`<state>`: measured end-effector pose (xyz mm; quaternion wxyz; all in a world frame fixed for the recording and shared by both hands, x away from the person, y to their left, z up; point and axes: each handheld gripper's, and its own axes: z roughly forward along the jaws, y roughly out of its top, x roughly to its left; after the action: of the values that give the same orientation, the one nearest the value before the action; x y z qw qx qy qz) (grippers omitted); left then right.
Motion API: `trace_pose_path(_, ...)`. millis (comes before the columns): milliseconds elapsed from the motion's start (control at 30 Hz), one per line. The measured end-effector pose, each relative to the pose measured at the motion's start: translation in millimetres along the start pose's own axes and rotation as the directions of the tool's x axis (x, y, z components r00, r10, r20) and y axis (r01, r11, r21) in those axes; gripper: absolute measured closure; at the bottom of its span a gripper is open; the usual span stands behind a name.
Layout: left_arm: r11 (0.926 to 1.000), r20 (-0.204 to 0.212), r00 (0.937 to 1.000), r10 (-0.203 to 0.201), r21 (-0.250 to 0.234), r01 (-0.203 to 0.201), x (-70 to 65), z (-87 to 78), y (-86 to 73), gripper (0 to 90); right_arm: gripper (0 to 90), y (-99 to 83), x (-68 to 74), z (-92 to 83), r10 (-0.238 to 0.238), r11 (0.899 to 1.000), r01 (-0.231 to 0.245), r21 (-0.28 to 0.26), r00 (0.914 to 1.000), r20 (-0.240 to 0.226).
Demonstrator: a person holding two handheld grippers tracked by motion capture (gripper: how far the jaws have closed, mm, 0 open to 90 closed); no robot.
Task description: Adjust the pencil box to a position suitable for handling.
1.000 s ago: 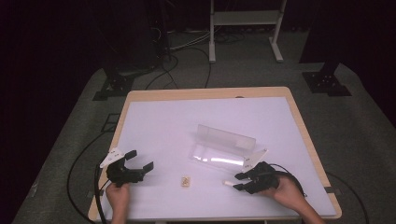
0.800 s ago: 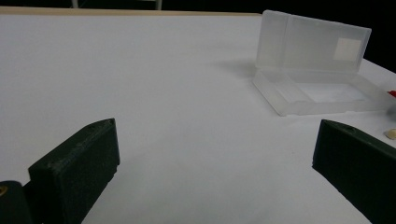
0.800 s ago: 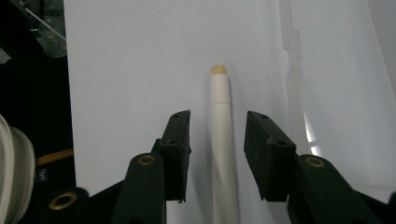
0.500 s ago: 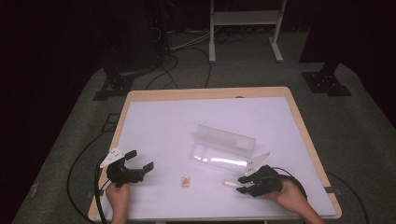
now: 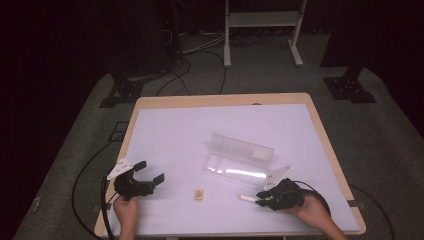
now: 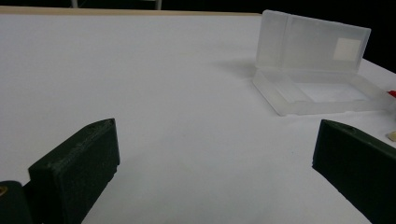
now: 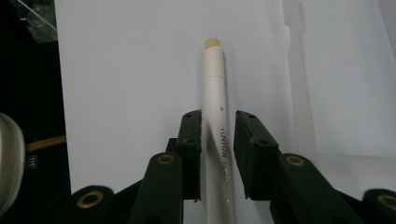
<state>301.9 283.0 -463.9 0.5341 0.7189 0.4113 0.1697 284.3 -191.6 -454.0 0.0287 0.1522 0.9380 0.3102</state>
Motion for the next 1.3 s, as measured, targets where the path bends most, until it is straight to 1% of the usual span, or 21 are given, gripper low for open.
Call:
trace_pose_path(33,1.0,0.0,1.0,0.0,0.0,0.0,-0.1,0.0,0.0,0.0,74.6,-0.2,0.7,0.2,0.004,1.0,-0.004,0.004,1.0,0.007)
trace_pose_path(167,1.0,0.0,1.0,0.0,0.0,0.0,-0.1,0.0,0.0,0.0,77.1,-0.3,0.7,0.9,-0.002,1.0,0.002,0.008,1.0,0.008)
trace_pose_path(467,1.0,0.0,1.0,-0.001,0.0,0.001,0.0,-0.1,0.0,0.0,77.8,-0.2,1.5,0.6,-0.009,1.0,0.009,0.01,1.0,0.003)
trace_pose_path(533,1.0,0.001,1.0,0.0,-0.001,0.0,-0.1,-0.1,0.0,0.1,77.9,0.2,1.8,0.6,-0.013,1.0,0.013,0.011,0.9999,-0.001)
trace_pose_path(567,1.0,0.001,1.0,0.0,0.0,0.0,-0.1,-0.1,0.0,0.0,77.9,0.8,1.5,0.4,-0.024,1.0,0.024,0.009,0.9997,-0.005)
trace_pose_path(633,1.0,0.001,1.0,0.0,-0.001,0.0,0.0,-0.1,0.0,0.0,77.9,1.6,1.3,-0.1,-0.029,1.0,0.029,0.005,0.9996,-0.002)
trace_pose_path(767,1.0,0.001,1.0,0.0,-0.001,0.0,-0.1,-0.1,0.0,0.0,77.9,3.3,0.9,-1.8,-0.023,1.0,0.023,-0.005,0.9997,-0.004)
trace_pose_path(1000,1.0,0.001,1.0,0.0,-0.002,0.0,-0.2,-0.1,-0.1,0.0,77.9,10.6,0.0,-6.7,-0.022,1.0,0.022,-0.02,0.9997,0.001)
trace_pose_path(1067,1.0,0.001,1.0,0.0,-0.001,0.0,-0.1,-0.1,0.0,0.0,78.0,14.1,-1.4,-8.9,-0.03,0.999,0.03,-0.023,0.9995,0.006)
trace_pose_path(1167,1.0,0.001,1.0,0.0,-0.002,0.0,-0.1,-0.1,-0.1,0.0,78.0,16.8,-2.1,-10.8,-0.024,0.999,0.024,-0.026,0.9997,0.008)
trace_pose_path(1267,1.0,0.001,1.0,0.0,-0.002,0.0,-0.1,-0.1,-0.1,0.0,78.0,20.8,-4.4,-13.4,-0.027,0.999,0.027,-0.034,0.9996,0.01)
trace_pose_path(1300,1.0,0.002,1.0,0.0,-0.002,0.0,-0.1,-0.1,-0.1,0.0,78.0,24.4,-5.5,-14.6,-0.024,0.999,0.024,-0.034,0.9996,0.014)
